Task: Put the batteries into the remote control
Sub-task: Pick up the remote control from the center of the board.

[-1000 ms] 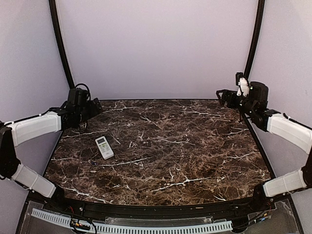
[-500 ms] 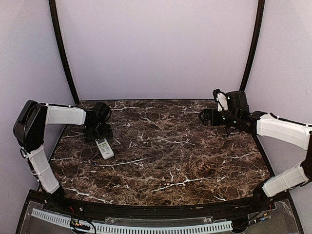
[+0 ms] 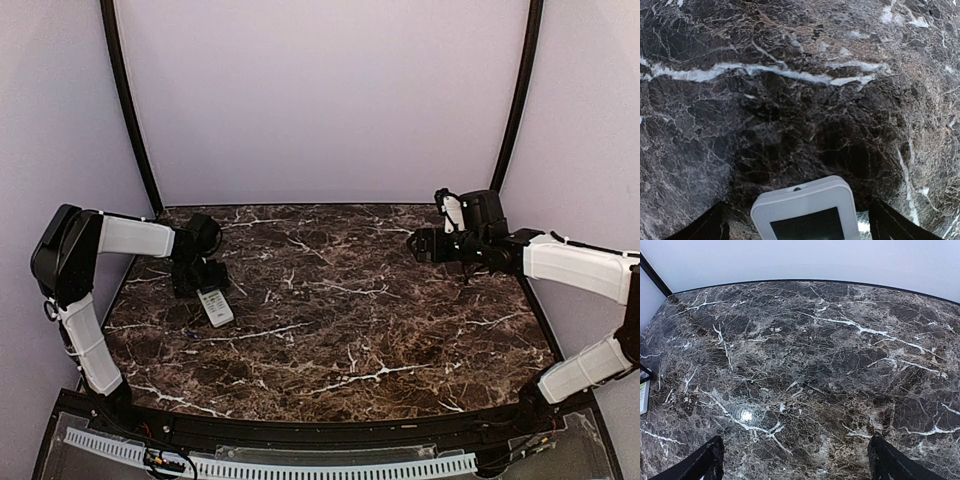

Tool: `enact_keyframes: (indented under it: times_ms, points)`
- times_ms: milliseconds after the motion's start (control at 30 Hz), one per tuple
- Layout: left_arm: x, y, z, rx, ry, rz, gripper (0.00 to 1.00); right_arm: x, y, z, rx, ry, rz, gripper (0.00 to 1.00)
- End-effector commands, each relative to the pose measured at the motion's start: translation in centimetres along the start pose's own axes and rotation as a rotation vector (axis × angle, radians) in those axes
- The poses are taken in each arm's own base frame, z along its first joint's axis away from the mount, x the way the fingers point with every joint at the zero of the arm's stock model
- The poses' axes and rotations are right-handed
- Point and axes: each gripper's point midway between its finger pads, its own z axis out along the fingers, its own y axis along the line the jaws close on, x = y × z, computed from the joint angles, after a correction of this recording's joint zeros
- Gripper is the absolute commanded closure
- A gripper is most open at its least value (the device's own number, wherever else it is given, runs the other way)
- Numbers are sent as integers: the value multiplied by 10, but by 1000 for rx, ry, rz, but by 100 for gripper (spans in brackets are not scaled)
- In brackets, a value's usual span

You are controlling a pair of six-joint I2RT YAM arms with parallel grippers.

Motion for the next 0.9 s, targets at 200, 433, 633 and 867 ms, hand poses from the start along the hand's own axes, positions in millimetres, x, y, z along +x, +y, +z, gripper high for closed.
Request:
enact_keyframes:
  times_ms: [200, 433, 633, 867]
  points:
    - [27, -8, 15, 91, 114, 51, 17, -8, 1, 0, 11, -20, -7, 3]
    - [30, -9, 11, 114, 120, 49, 21, -10, -1, -2, 26, -20, -17, 3]
    - [49, 3, 4, 110, 164, 26, 22, -12, -2, -8, 35, -24, -16, 3]
    - [61, 10, 6, 79, 203, 29, 23, -13, -6, -11, 56, -26, -19, 3]
